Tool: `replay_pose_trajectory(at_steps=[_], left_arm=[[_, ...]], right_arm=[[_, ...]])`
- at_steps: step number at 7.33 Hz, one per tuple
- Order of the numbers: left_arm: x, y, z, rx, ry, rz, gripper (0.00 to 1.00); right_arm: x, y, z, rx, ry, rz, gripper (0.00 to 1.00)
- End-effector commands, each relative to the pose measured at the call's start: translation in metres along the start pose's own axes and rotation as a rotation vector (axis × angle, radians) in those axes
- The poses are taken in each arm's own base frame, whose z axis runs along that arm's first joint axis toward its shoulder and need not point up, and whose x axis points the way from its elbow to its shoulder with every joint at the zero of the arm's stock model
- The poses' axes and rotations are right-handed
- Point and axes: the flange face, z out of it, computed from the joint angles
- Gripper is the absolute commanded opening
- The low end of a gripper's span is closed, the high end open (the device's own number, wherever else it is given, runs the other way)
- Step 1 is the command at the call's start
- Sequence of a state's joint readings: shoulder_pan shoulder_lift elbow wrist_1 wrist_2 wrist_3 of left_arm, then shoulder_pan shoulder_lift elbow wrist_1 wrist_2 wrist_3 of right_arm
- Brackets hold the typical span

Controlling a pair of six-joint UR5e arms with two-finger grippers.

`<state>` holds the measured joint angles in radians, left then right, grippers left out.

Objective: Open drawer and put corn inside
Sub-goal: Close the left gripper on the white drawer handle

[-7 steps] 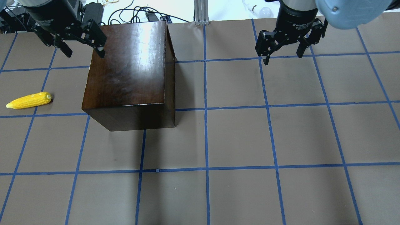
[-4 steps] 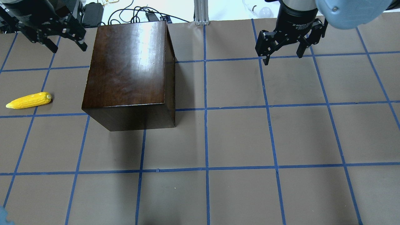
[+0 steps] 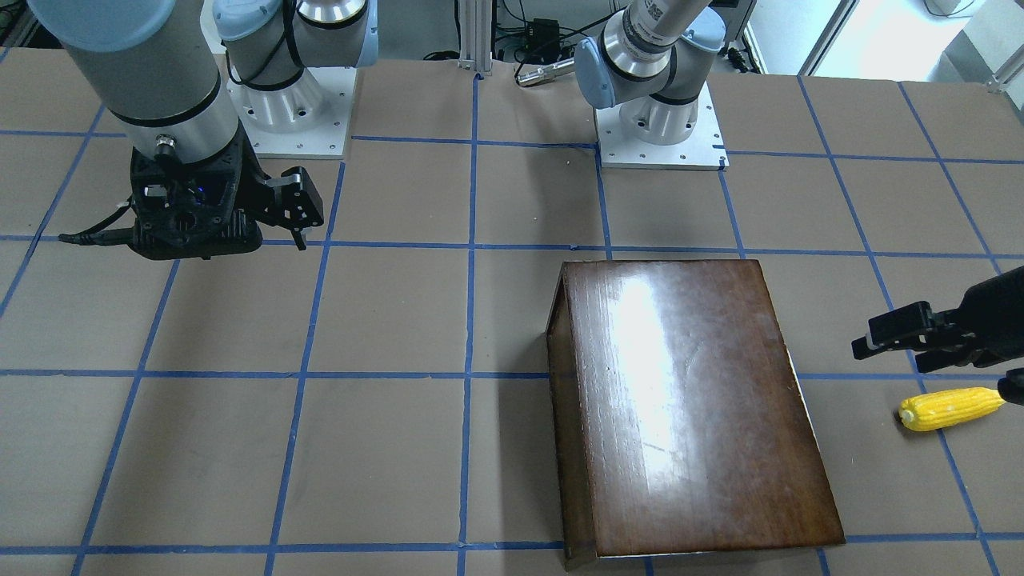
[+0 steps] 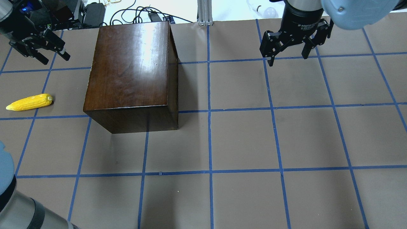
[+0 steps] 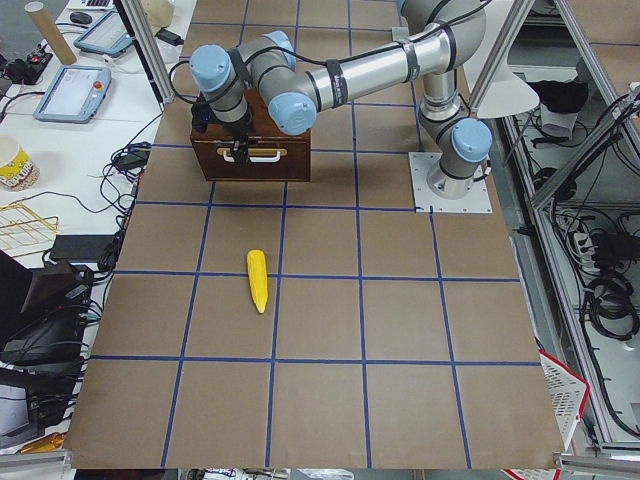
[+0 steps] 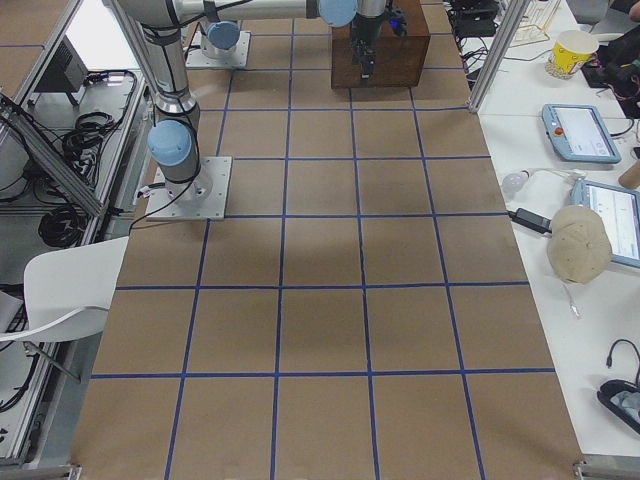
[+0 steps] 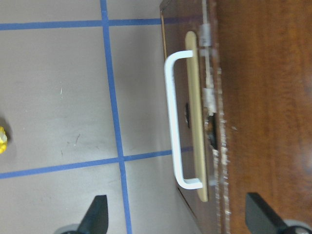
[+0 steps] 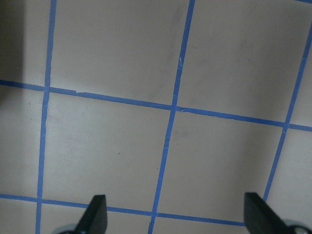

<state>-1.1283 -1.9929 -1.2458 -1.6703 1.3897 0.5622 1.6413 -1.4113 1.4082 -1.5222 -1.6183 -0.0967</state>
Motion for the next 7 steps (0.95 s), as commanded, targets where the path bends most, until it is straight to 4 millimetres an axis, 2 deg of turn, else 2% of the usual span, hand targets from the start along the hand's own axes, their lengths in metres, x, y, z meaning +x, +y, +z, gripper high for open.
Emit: replay_pose_trajectory(at_steps=[1,4,7], left_arm=[[-0.016,-0.009,0.04,-0.02,0.091,0.048,1.0],[-0.022,-0.012,0.078,0.0,0.123,0.027,1.0],[-0.021,-0.015,0.088,0.014,0.169,0.02,1.0]], right_arm=[[0.0,0.0,0.0,-0.001,0.0,0.0,1.0],[0.0,0.0,0.0,-0.001,0.0,0.0,1.0],[0.0,0.0,0.0,-0.001,0.0,0.0,1.0]])
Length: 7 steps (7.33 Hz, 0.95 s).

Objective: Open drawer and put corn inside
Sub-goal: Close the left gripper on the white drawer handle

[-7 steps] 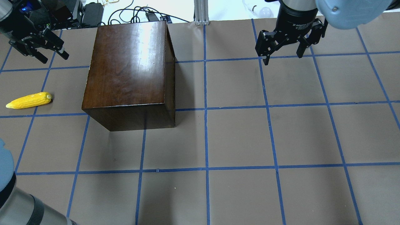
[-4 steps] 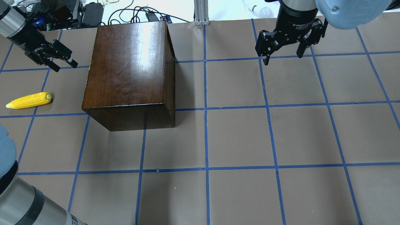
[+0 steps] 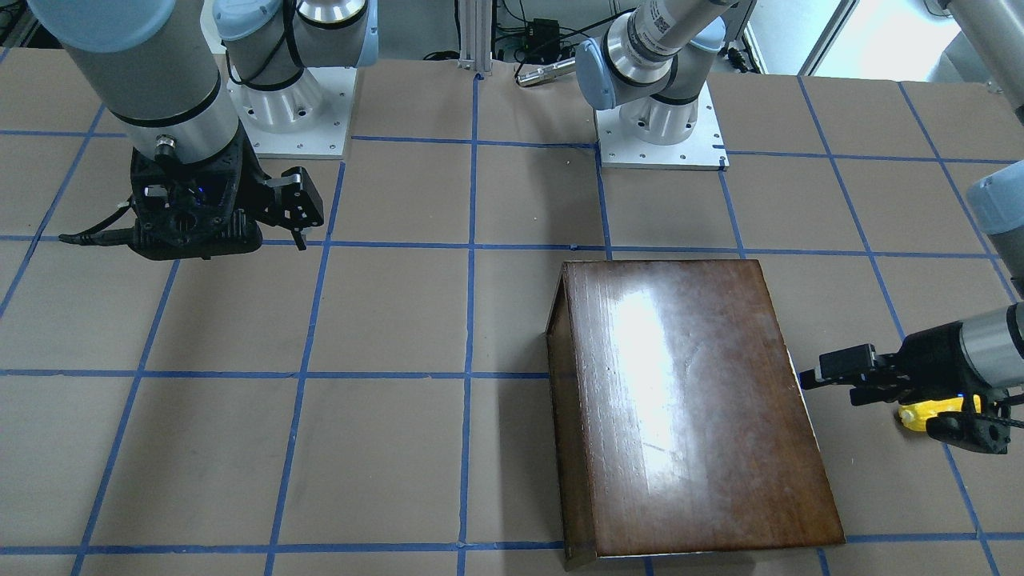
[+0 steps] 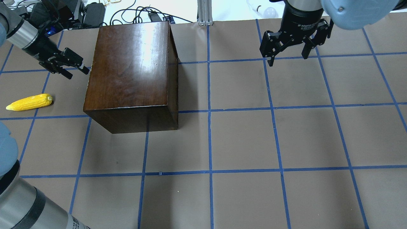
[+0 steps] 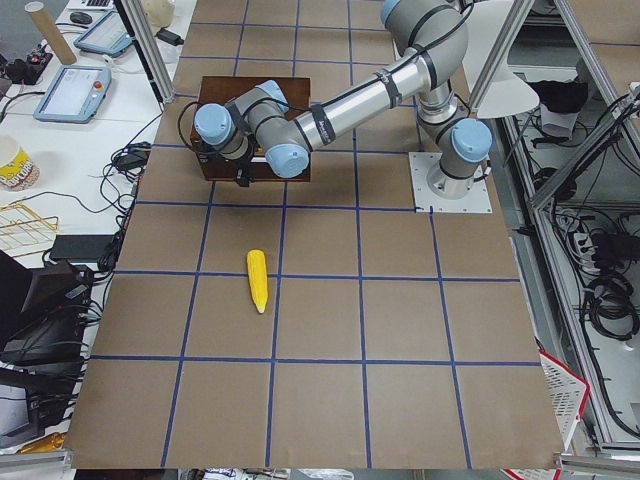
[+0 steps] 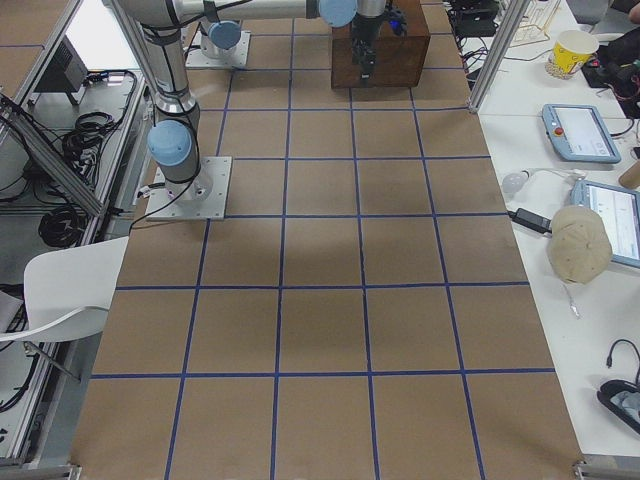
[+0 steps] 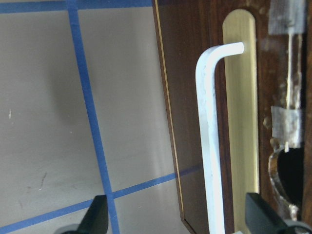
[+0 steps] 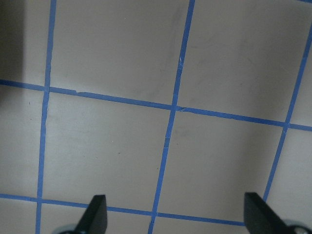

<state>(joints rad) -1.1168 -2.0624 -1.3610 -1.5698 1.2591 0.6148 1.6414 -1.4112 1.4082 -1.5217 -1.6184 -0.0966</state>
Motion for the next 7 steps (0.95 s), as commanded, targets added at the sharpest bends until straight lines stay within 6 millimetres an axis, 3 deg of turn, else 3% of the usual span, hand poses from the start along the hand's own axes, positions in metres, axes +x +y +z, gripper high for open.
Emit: replay_pose_trajectory(at_steps=[1,7], left_arm=[[-0.006,-0.004,0.013,-0.006,0.021,-0.005,1.0],[-0.013,-0.002,0.032,-0.026,0.033,-0.018,1.0]], right_arm=[[0.0,0.0,0.0,0.0,0.0,0.0,1.0],[0.0,0.0,0.0,0.0,0.0,0.0,1.0]])
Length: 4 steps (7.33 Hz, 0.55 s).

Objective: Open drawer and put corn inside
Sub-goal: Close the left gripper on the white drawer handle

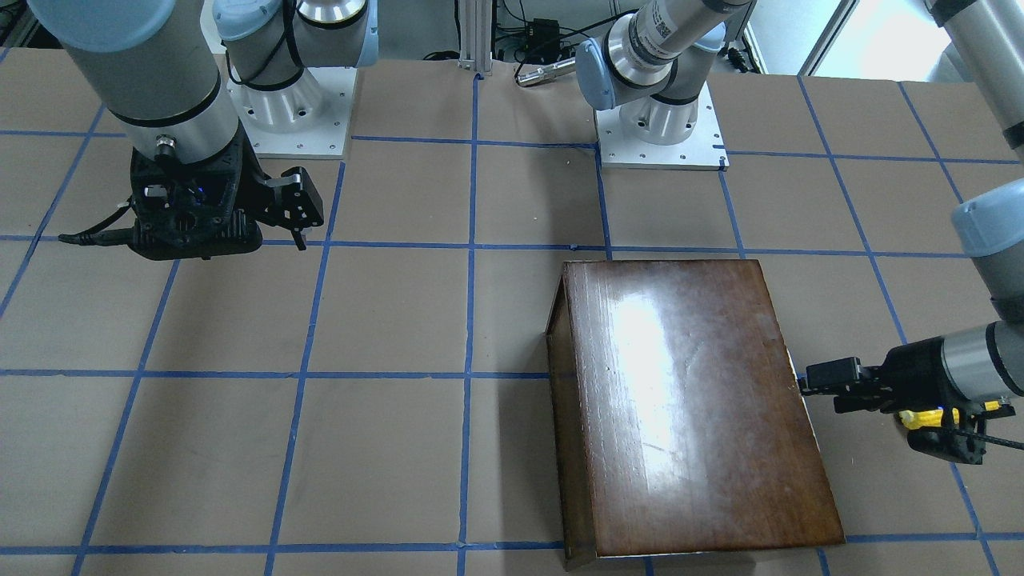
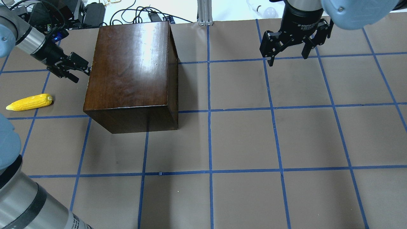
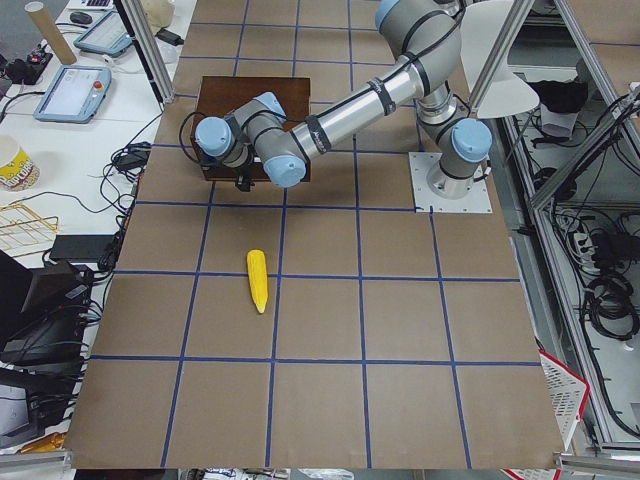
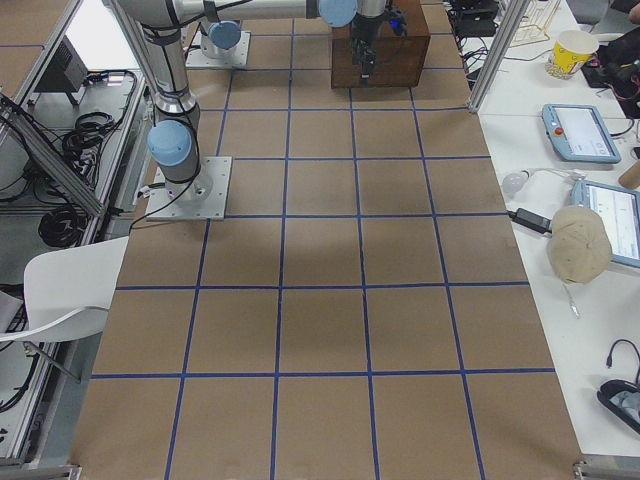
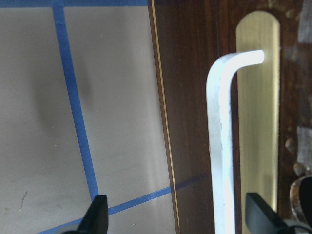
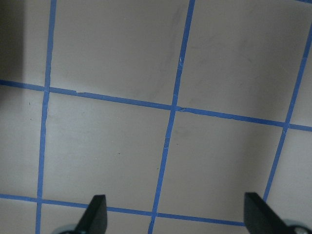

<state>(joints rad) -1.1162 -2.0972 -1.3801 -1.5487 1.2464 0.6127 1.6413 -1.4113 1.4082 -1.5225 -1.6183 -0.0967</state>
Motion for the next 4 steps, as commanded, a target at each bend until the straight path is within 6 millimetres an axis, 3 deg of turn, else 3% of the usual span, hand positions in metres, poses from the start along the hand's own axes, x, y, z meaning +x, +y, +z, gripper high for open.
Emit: replay_pose_trajectory(at_steps=[1,4], left_arm=[[-0.0013,0.0015,0.0072,-0.005,0.004,-0.019,1.0],[-0.0026,0.0011,0.0105,-0.005,0.008,-0.035,0.99]], right_arm=[[0.0,-0.0001,-0.0001,0.001,0.0,0.0,1.0],[0.0,0.0001,0.0001,-0.001,0.0,0.0,1.0]])
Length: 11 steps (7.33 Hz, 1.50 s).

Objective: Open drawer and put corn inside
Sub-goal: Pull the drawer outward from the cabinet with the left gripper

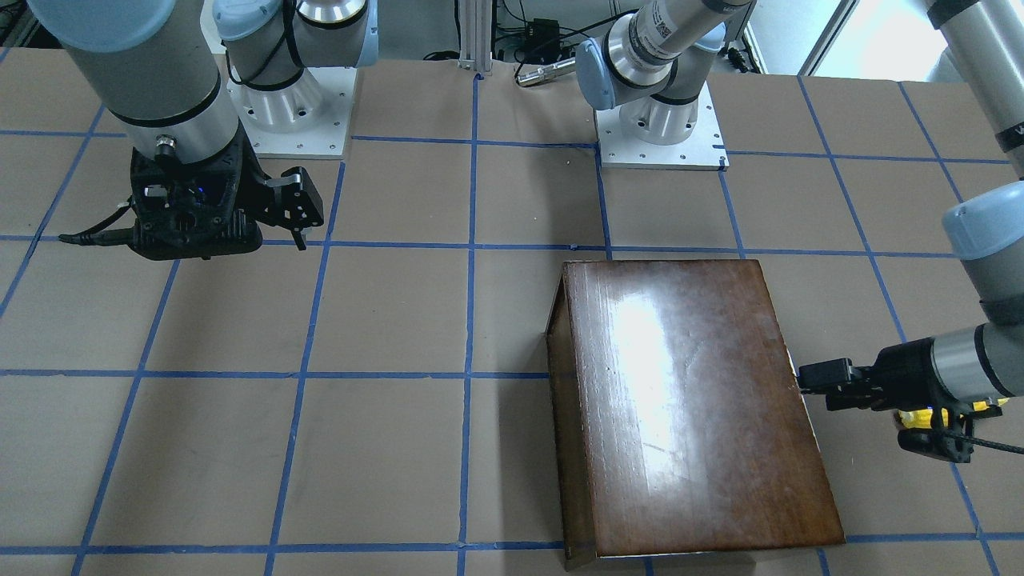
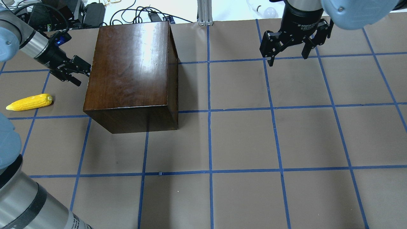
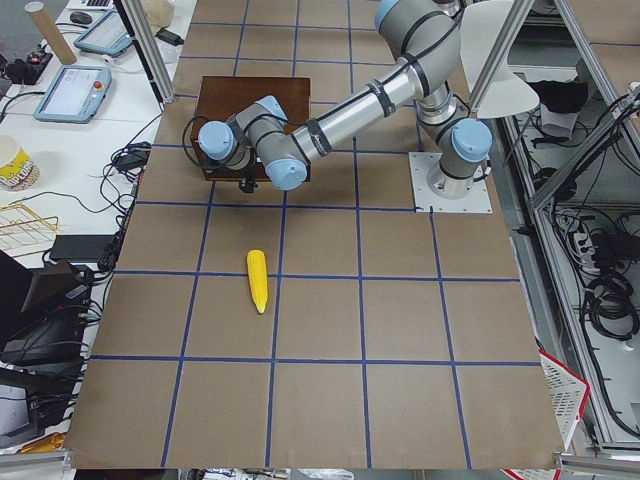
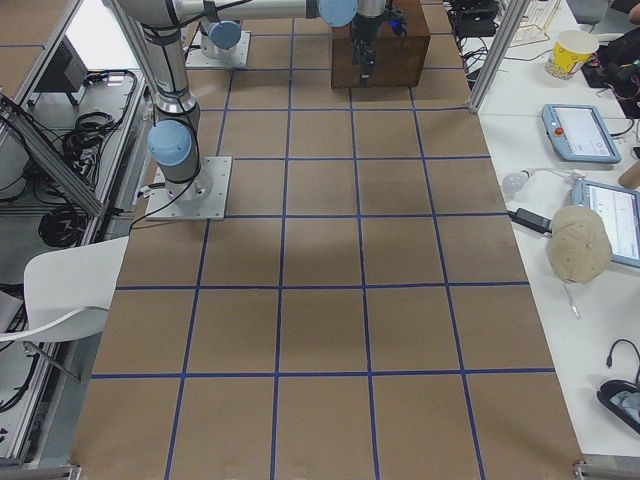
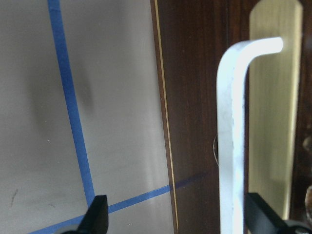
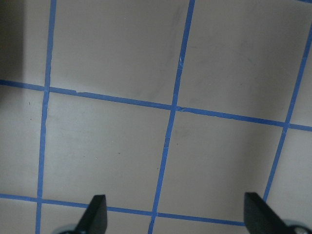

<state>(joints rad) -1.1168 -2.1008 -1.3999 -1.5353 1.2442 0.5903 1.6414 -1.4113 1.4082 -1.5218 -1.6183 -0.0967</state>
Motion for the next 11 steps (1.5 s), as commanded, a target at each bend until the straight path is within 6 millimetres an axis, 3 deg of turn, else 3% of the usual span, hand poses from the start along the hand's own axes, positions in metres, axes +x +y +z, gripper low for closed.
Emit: replay_pose_trajectory(at_steps=[1,6,8,11], left_arm=[[-0.001,-0.001,0.002,0.002,-0.001,-0.009,0.99],[-0.019,0.002,-0.01,0.039,-0.032,-0.015,0.99],[-0.043,0.007,-0.018,0.052,-0.079,-0.034,0.99],[-0.049,0.008,-0.027,0.069,-0.095,-0.038,0.99]], right_arm=[[0.0,0.0,0.0,0.0,0.0,0.0,1.0],[0.0,0.0,0.0,0.0,0.0,0.0,1.0],[0.0,0.0,0.0,0.0,0.0,0.0,1.0],[0.0,0.0,0.0,0.0,0.0,0.0,1.0]])
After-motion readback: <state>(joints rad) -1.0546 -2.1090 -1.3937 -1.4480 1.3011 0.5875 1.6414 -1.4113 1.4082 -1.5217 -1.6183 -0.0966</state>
